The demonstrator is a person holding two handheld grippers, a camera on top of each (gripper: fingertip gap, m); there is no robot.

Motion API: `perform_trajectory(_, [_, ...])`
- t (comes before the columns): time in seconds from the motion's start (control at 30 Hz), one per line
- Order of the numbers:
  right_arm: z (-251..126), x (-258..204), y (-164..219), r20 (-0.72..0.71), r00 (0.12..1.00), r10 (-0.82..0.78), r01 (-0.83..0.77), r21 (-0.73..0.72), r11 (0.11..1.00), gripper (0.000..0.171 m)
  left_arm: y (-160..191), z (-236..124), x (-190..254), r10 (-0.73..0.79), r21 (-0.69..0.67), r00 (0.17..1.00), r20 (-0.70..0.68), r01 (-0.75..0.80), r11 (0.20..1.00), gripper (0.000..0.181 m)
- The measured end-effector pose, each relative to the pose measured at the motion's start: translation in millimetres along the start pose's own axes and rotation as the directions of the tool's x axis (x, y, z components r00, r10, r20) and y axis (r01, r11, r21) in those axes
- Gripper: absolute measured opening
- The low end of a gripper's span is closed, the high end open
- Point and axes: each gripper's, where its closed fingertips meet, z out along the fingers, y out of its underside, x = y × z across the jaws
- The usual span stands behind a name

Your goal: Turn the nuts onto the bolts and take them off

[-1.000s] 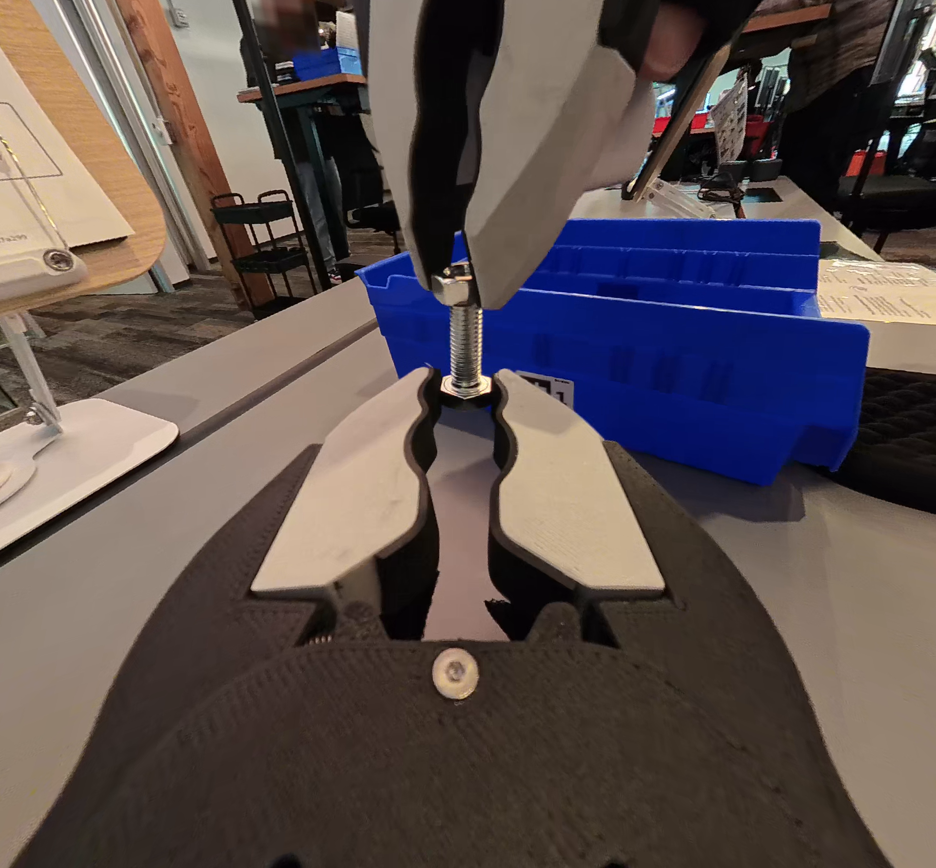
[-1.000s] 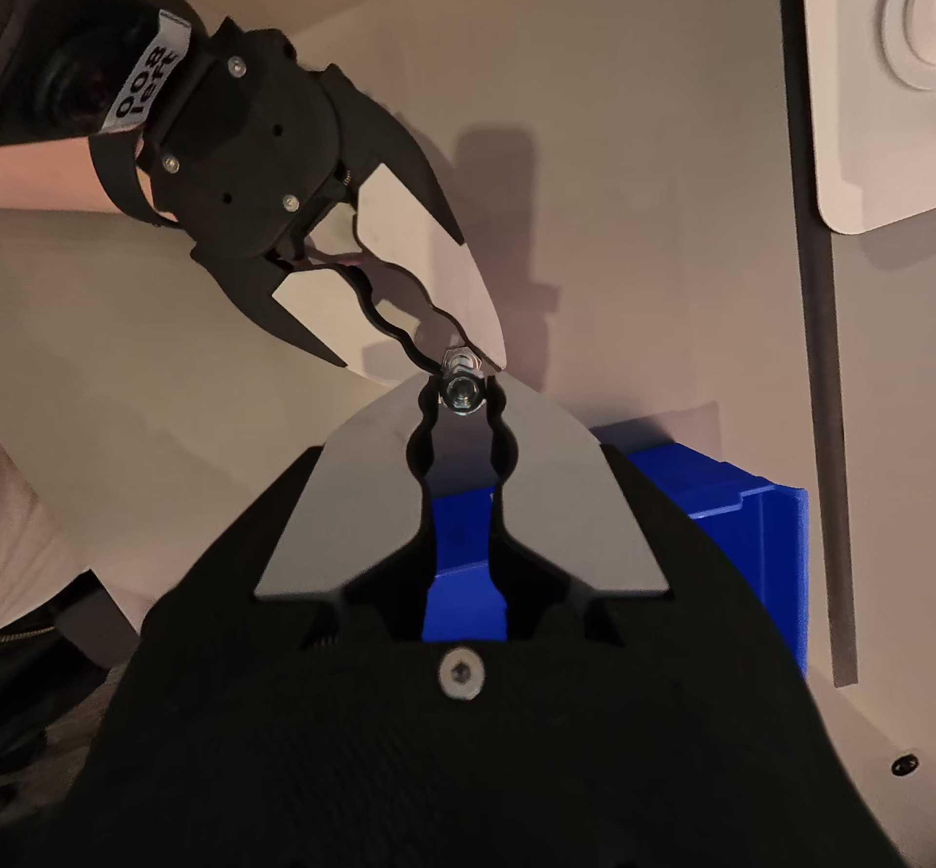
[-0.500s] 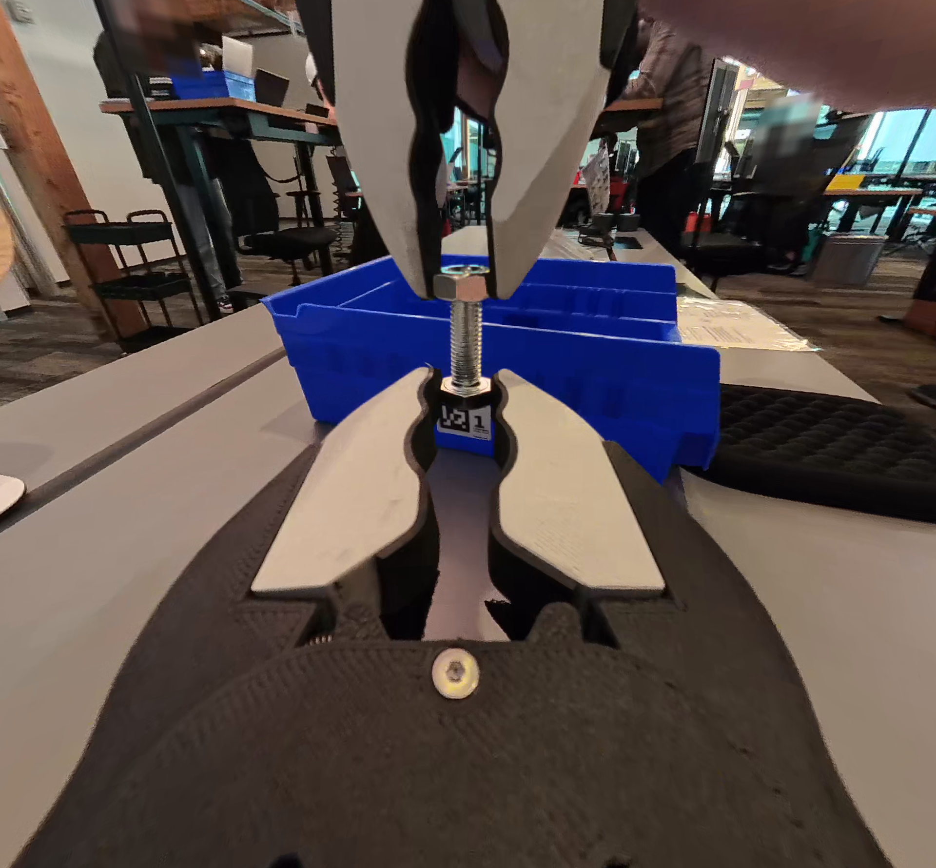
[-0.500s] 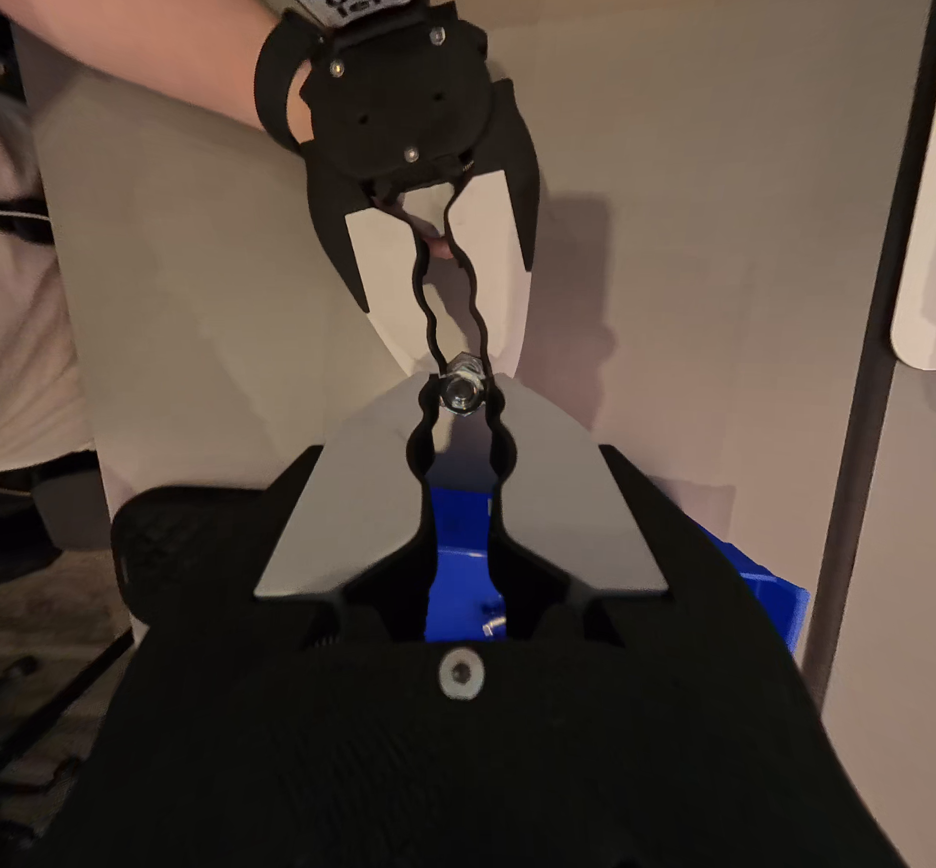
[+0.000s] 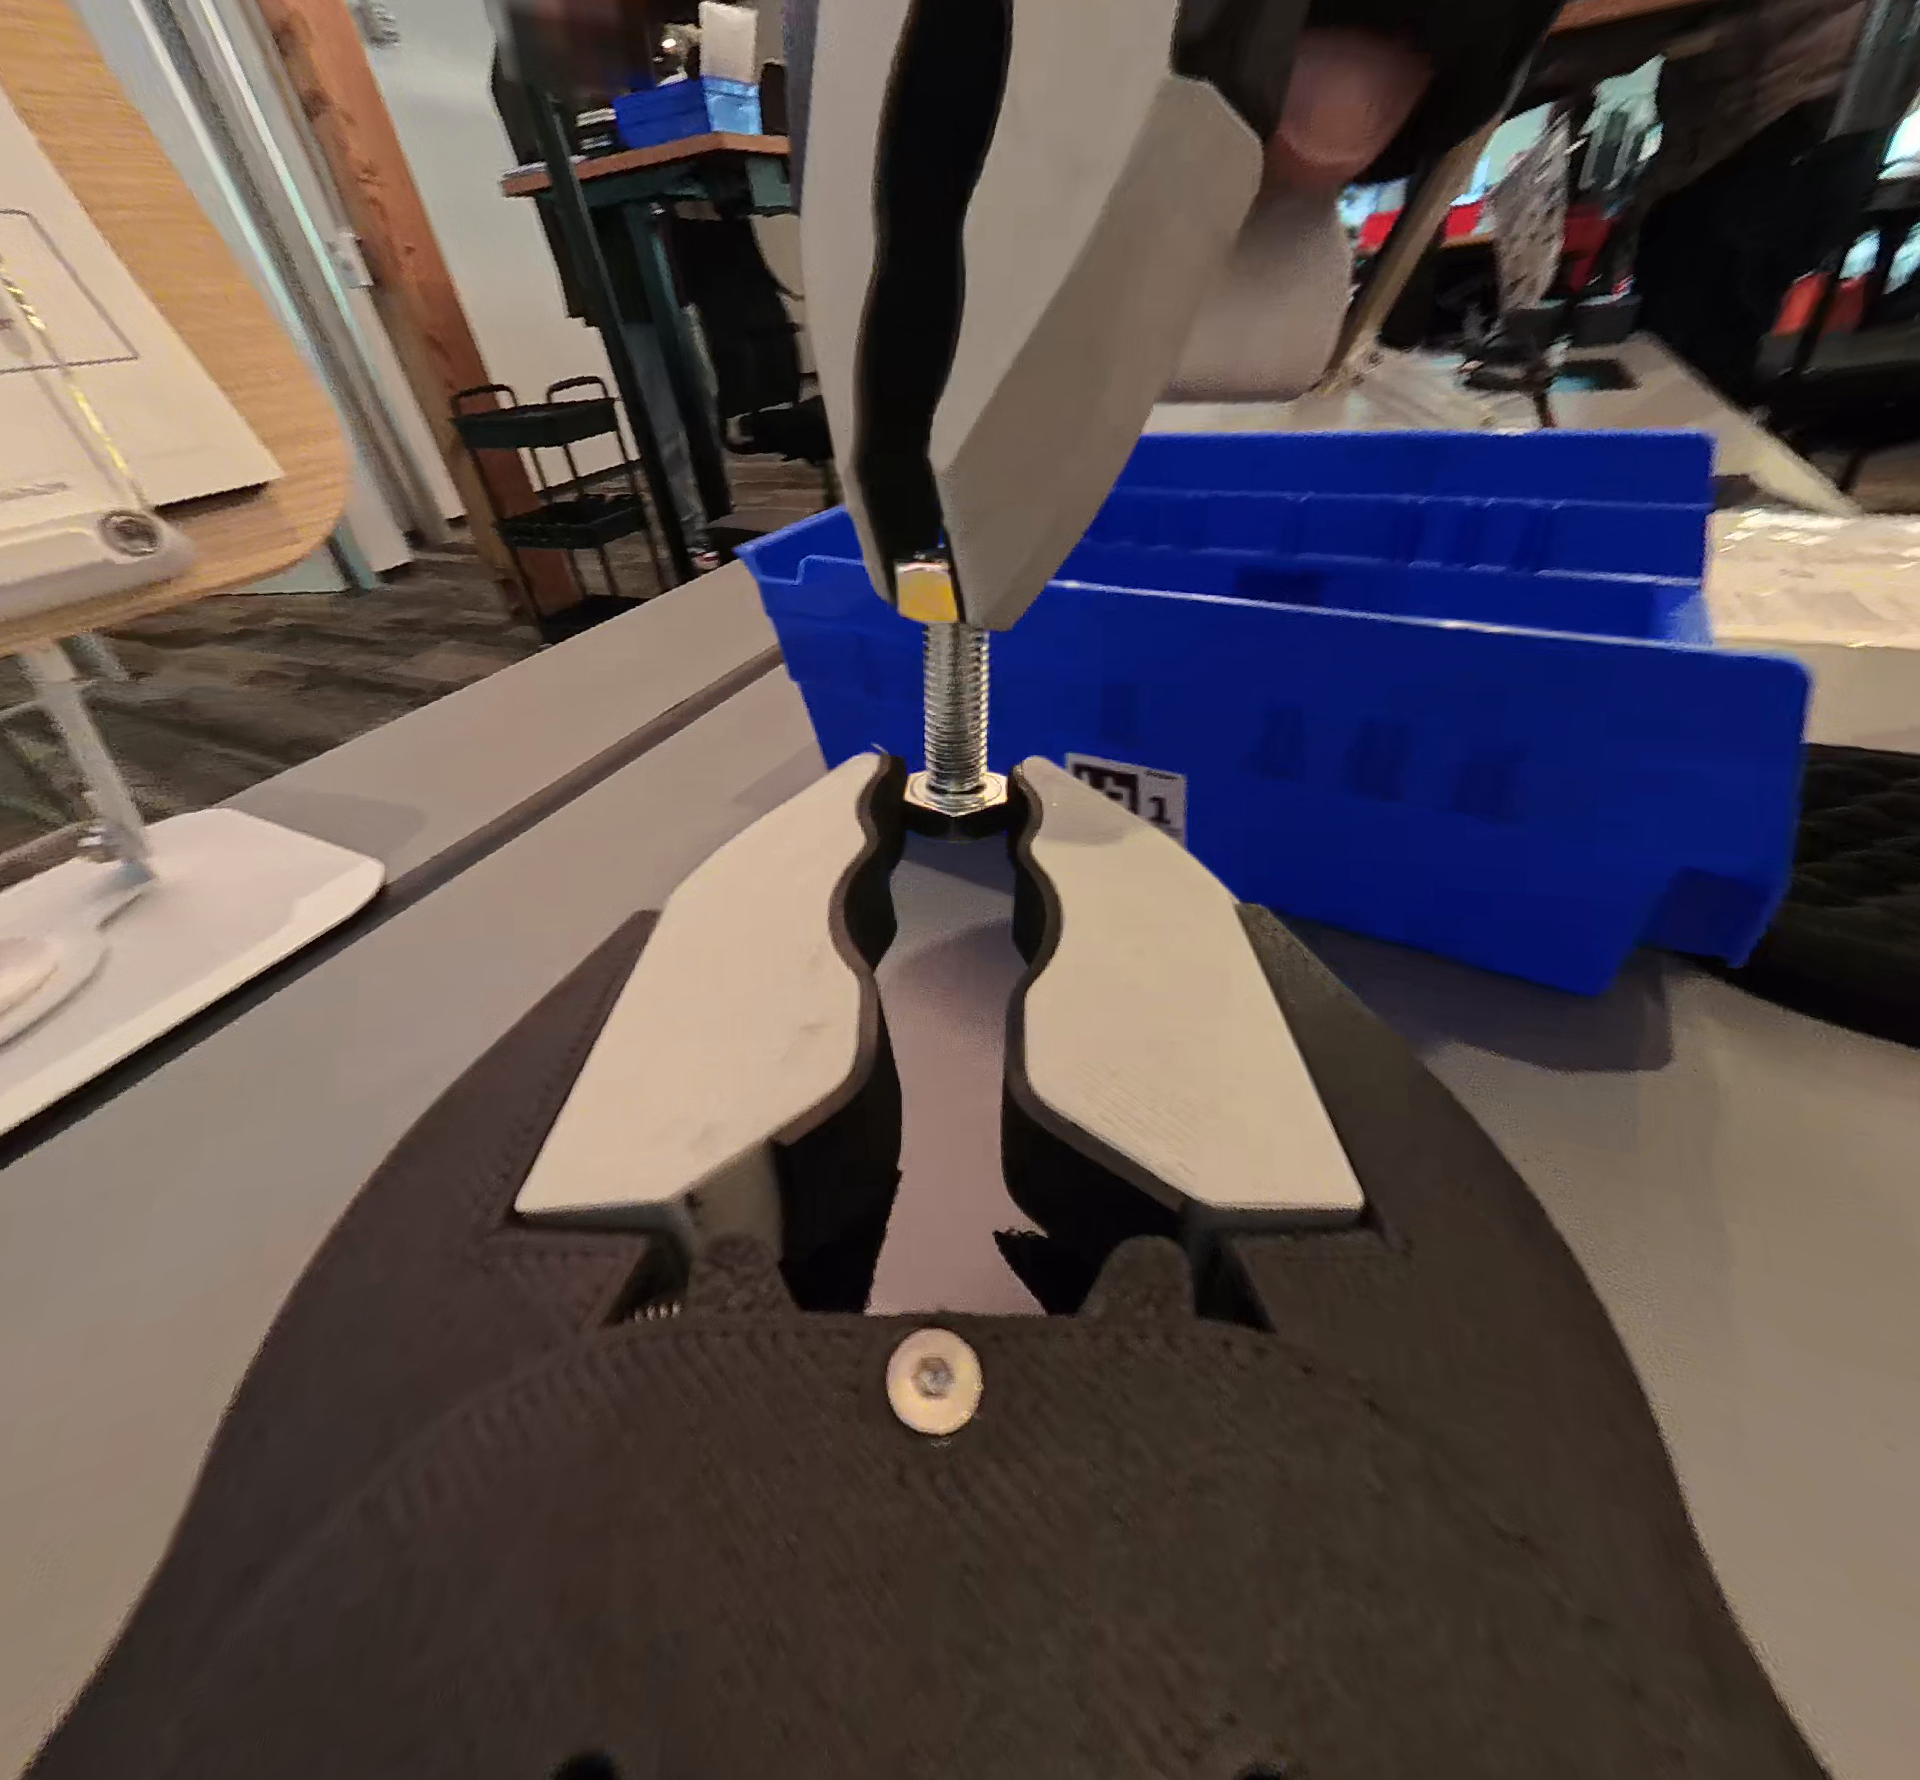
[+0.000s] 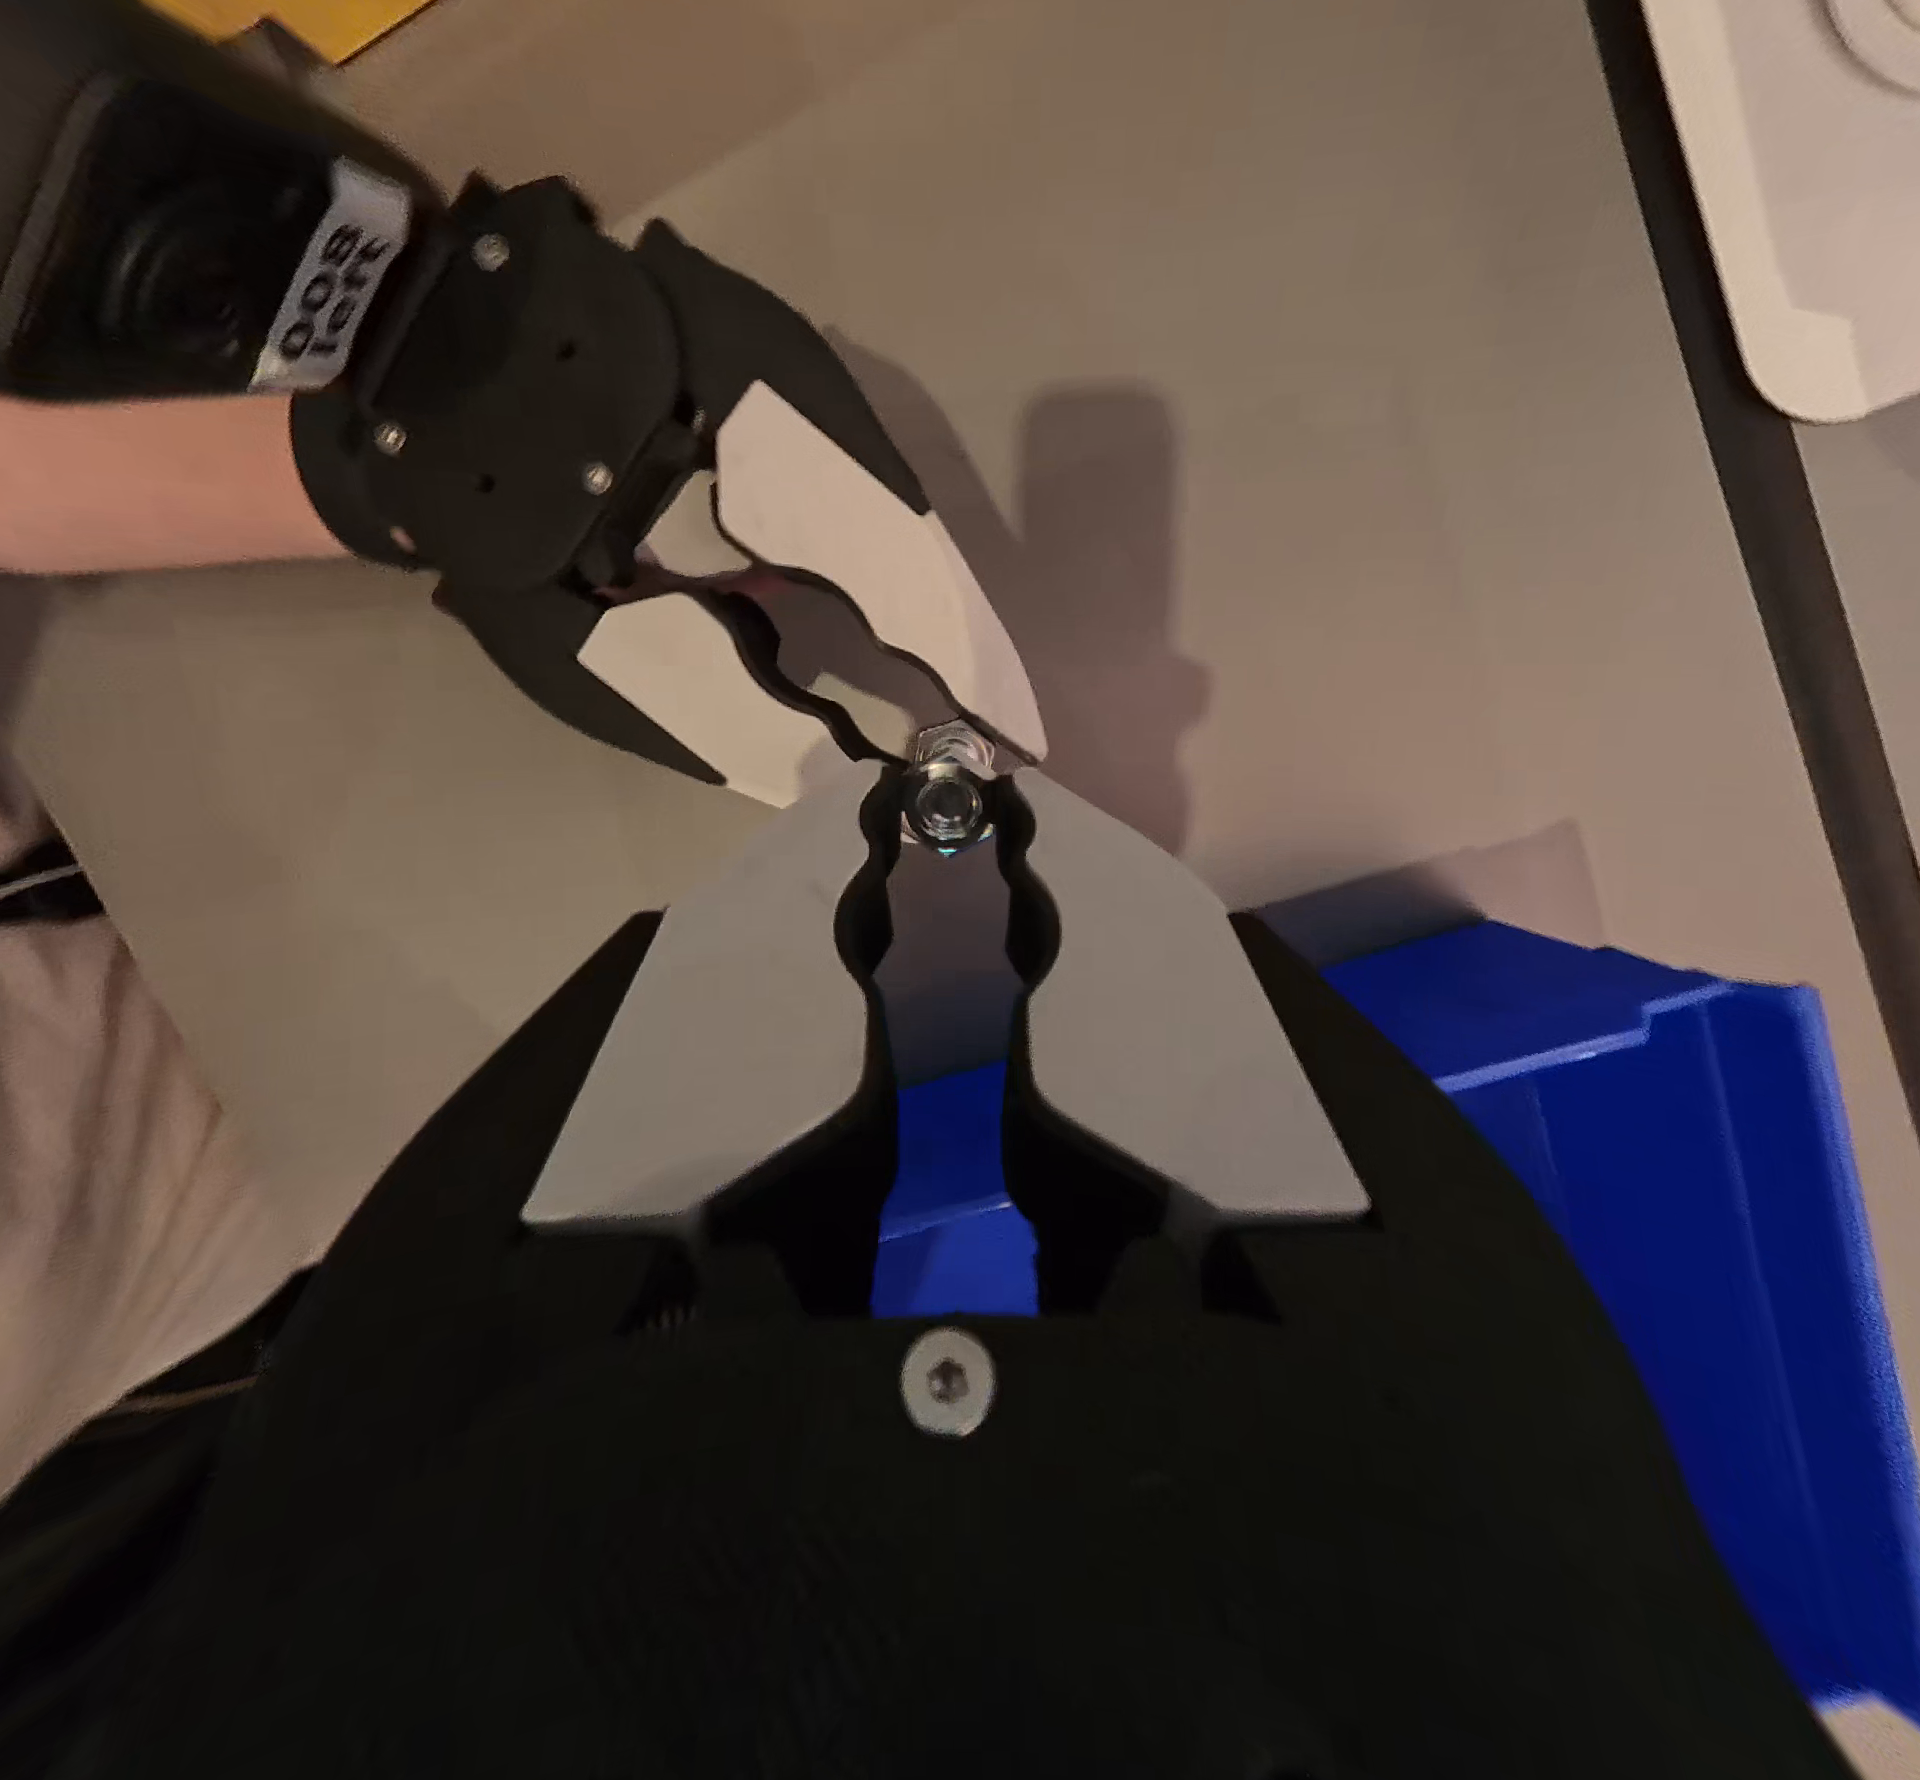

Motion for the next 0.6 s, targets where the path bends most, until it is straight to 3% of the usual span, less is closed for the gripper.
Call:
perform_trajectory(0.13, [2, 4, -4, -0.038, 0.994, 0.107, -0.104, 0.054, 0.993, 0.019, 1, -1, -7, -0.004, -0.008, 0.999, 0.039, 0.004, 1.0, 0.018])
perform_trajectory(0.27, [2, 4, -9, -0.052, 0.996, 0.071, -0.066, 0.087, 0.994, 0.019, 0, -2, -9, -0.031, 0.009, 0.999, 0.031, 0.03, 0.999, 0.018])
perform_trajectory(0.43, [-4, 1, -20, -0.062, 0.998, 0.013, 0.0, 0.206, 0.979, 0.039, -4, -6, -18, -0.084, 0.036, 0.995, 0.044, 0.083, 0.996, 0.018])
perform_trajectory(0.53, [-25, 7, -36, -0.153, 0.988, 0.0, 0.061, 0.391, 0.918, 0.056, -15, -9, -28, -0.134, 0.07, 0.989, 0.062, 0.129, 0.989, 0.018])
perform_trajectory(0.6, [-50, 1, -53, -0.19, 0.982, -0.004, 0.116, 0.579, 0.807, 0.067, -27, -13, -32, -0.163, 0.098, 0.985, 0.061, 0.157, 0.983, 0.018])
